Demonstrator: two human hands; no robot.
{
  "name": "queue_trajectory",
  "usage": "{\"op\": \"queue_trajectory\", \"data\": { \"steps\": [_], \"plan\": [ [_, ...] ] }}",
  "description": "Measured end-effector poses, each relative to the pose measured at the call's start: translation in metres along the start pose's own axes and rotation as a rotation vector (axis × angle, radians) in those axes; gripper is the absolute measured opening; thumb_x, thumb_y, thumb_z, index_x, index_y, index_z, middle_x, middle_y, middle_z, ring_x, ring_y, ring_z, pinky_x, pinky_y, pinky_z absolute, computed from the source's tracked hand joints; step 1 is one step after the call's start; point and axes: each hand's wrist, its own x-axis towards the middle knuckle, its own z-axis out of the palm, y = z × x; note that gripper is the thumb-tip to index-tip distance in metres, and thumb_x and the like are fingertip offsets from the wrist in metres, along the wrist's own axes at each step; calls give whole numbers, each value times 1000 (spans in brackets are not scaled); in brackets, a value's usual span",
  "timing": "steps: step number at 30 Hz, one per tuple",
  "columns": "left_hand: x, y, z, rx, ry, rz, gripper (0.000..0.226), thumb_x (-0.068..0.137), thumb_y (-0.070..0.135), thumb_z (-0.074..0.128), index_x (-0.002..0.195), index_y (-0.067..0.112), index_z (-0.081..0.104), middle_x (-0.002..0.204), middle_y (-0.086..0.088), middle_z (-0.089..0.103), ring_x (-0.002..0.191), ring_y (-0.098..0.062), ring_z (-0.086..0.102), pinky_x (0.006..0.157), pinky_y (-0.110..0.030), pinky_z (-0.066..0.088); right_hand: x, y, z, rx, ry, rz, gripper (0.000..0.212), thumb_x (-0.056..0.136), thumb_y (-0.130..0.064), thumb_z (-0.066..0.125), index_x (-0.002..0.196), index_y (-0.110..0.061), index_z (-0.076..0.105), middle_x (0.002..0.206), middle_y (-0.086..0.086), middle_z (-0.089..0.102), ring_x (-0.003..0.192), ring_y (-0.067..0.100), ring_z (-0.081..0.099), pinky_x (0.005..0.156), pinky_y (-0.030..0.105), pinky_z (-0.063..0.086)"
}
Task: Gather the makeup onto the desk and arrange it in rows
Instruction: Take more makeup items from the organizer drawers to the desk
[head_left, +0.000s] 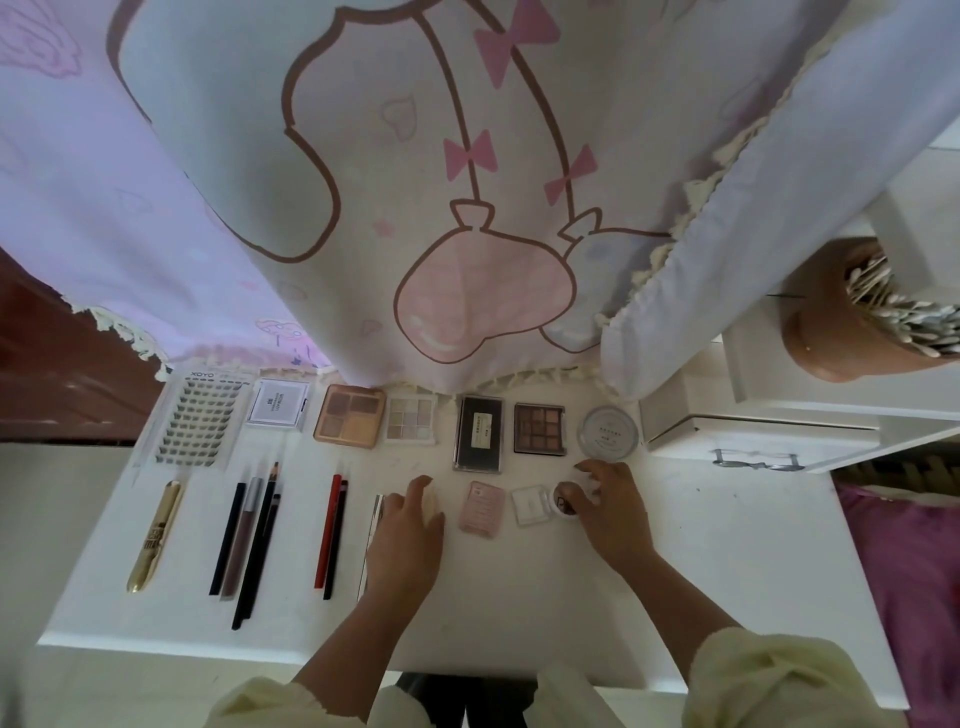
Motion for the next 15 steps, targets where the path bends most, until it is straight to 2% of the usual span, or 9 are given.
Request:
{"op": "queue_trajectory", "data": {
  "steps": [2, 5, 7, 11, 13, 15],
  "plan": [
    [-3, -1, 0, 38, -9, 33, 42, 99, 33, 45, 140, 32, 35, 129, -1, 46, 99, -15, 58, 77, -24, 48, -4, -4, -2, -167, -37, -155, 41, 86, -29, 66, 125, -20, 59, 129, -1, 46, 121, 18, 43, 101, 31, 38],
    [-7, -2, 1, 100, -3, 72, 44, 99, 33, 44, 142, 30, 36, 133, -1, 42, 108, -14, 53, 83, -24, 49, -8, -14, -2, -391, -228, -315, 60, 81, -39, 69, 136, -28, 47, 141, -5, 34, 133, 16, 24, 109, 32, 21],
    [-7, -3, 0, 130, 1, 96, 48, 96, 38, 48, 141, 30, 35, 135, -1, 38, 116, -14, 48, 87, -26, 50, -9, -19, 2, -421, -273, -312, 65, 78, -44, 70, 136, -31, 44, 143, -5, 30, 134, 18, 21, 109, 33, 19],
    [-7, -4, 0, 243, -15, 234, 62, 87, 58, 52, 141, 36, 33, 134, 2, 35, 124, -16, 35, 101, -27, 40, -11, -26, 10, -434, -217, -283, 54, 78, -46, 71, 126, -32, 49, 136, -3, 31, 129, 19, 24, 105, 33, 21],
    [-5, -9, 3, 318, 3, 352, 62, 85, 62, 53, 140, 40, 37, 129, 1, 38, 118, -17, 37, 99, -28, 38, -14, -24, 13, -449, -206, -285, 52, 80, -47, 69, 125, -32, 49, 136, -3, 31, 130, 19, 24, 105, 33, 21],
    [-2, -13, 8, 398, 56, 478, 60, 78, 62, 63, 132, 39, 50, 117, 0, 47, 105, -19, 48, 88, -31, 45, -18, -22, 15, -467, -197, -276, 51, 81, -48, 67, 126, -32, 48, 137, -3, 31, 131, 19, 23, 106, 34, 21]
  ]
}}
